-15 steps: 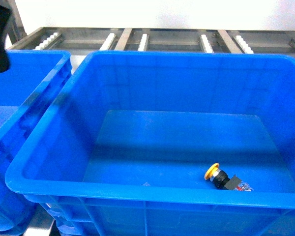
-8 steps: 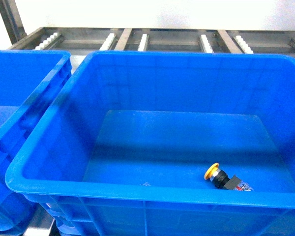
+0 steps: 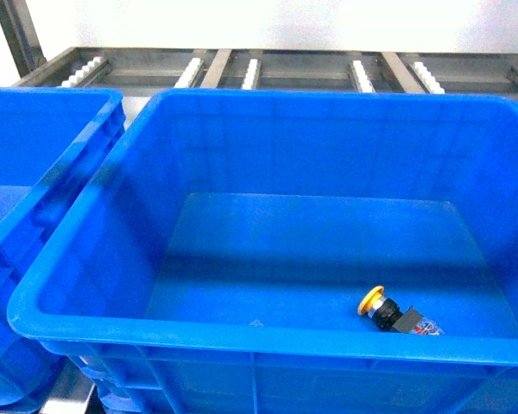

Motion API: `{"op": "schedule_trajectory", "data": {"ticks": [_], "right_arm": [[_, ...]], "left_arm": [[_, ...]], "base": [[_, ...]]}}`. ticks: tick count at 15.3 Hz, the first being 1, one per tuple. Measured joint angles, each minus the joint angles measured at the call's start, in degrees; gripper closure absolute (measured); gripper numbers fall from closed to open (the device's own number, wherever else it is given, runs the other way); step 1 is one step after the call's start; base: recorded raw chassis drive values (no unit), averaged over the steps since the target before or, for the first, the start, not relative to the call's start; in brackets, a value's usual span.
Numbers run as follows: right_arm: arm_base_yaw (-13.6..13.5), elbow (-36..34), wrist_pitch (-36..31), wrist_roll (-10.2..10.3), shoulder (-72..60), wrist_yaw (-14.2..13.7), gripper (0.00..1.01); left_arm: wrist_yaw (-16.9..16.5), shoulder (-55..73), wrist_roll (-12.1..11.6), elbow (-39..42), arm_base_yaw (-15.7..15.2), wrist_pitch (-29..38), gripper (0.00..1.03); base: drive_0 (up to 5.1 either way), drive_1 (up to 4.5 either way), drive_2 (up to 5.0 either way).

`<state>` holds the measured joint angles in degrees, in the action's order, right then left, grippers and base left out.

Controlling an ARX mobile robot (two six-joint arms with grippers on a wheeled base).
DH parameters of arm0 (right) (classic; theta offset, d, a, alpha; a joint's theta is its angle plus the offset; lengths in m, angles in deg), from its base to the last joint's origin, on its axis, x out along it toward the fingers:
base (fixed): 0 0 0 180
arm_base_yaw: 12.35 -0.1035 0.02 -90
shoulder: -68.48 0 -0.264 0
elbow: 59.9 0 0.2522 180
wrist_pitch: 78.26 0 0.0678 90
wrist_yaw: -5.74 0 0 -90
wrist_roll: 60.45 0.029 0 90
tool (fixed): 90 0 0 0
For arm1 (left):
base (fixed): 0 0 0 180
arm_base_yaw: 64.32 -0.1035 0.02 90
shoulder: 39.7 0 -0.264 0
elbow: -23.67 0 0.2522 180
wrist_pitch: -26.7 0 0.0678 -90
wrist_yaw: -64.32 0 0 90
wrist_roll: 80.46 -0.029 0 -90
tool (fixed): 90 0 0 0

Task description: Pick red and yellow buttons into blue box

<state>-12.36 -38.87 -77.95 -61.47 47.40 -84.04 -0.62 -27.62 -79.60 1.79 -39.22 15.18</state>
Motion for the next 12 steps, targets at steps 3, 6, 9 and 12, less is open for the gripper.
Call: {"op": "schedule_trajectory", "data": {"ticks": [3,6,9,12], "right_arm": [[0.02,-1.77,0.68,0.02,3.04,-0.04,0.87],[0.02,-3.74,2.25,0.15,5.99,-0.07,0.99],[0.02,-4.55,3.65,0.15,8.70,-0.04,0.99],[0.02,-6.54,3.93,0.15,11.37,-0.09,0.99]], "left_arm": [[-7.41,-5.07,-0.22,1.60,-8.31,-1.27,0.87],[-13.97,-7.34,-0.28,3.82,-14.21,-2.23,1.01],[-24.04,-9.31,-0.48,4.87,-24.30,-2.71,1.01],[-25.11,-10.03,-0.63,5.70,-24.83,-2.38,1.01]], "base": [[0.0,0.00,0.0],[0.0,0.00,0.0],[0.0,0.00,0.0],[0.0,0.00,0.0]]}}
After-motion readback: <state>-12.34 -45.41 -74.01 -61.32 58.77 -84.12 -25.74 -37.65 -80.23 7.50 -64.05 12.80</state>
